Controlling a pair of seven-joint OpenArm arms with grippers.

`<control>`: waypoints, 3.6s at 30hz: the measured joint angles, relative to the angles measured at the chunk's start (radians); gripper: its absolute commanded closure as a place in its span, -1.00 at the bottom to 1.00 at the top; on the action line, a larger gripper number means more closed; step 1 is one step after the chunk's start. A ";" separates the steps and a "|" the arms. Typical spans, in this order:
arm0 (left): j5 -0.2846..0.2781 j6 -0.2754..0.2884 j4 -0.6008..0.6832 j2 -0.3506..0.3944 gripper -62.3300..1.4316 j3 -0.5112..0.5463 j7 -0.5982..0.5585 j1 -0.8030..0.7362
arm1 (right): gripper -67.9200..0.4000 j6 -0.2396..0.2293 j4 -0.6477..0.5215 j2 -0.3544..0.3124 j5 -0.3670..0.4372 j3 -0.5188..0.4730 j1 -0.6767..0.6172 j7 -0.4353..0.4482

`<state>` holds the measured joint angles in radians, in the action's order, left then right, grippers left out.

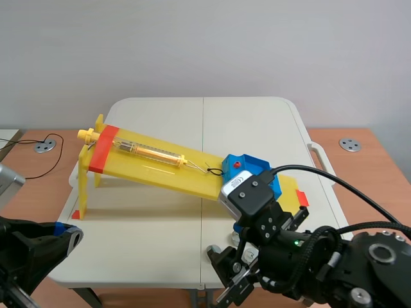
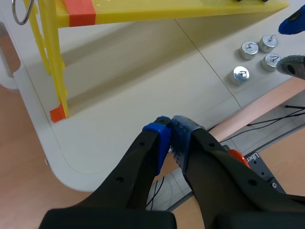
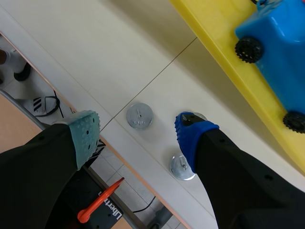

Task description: Place the four metal weights on the blue cart on the ramp.

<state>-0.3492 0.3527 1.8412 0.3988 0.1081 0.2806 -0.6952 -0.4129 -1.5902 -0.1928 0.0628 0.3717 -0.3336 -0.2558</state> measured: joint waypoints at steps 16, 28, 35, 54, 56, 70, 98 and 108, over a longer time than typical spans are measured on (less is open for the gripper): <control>0.000 0.000 0.000 0.000 0.83 0.000 0.000 0.000 | 0.04 0.059 0.170 0.057 -0.068 0.089 0.078 0.011; 0.000 0.000 0.000 0.000 0.83 0.000 0.000 0.000 | 0.06 0.084 0.197 0.069 -0.104 0.100 0.089 0.031; 0.000 0.000 0.000 0.000 0.83 0.000 0.000 0.000 | 0.06 0.085 0.266 0.071 -0.105 0.115 0.127 0.047; 0.000 0.000 0.000 0.000 0.83 0.000 0.000 0.000 | 0.92 0.088 0.328 0.074 -0.104 0.128 0.169 0.090; 0.000 0.000 0.000 0.000 0.83 0.000 0.000 0.000 | 0.97 0.088 0.328 0.074 -0.104 0.128 0.169 0.090; 0.000 0.000 0.000 0.000 0.83 0.000 0.000 0.000 | 0.97 0.088 0.317 0.066 -0.097 0.128 0.166 0.086; 0.000 0.000 0.000 0.000 0.83 0.000 0.000 0.000 | 0.97 0.058 -0.259 -0.023 0.463 -0.444 -0.097 -0.164; 0.000 0.000 0.000 0.000 0.83 0.000 0.000 0.000 | 0.97 0.058 -0.186 0.118 0.469 -0.500 0.042 -0.173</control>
<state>-0.3492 0.3527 1.8412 0.3992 0.1081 0.2810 -0.6952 -0.3546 -1.7763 -0.0750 0.5320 -0.1287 -0.2916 -0.4286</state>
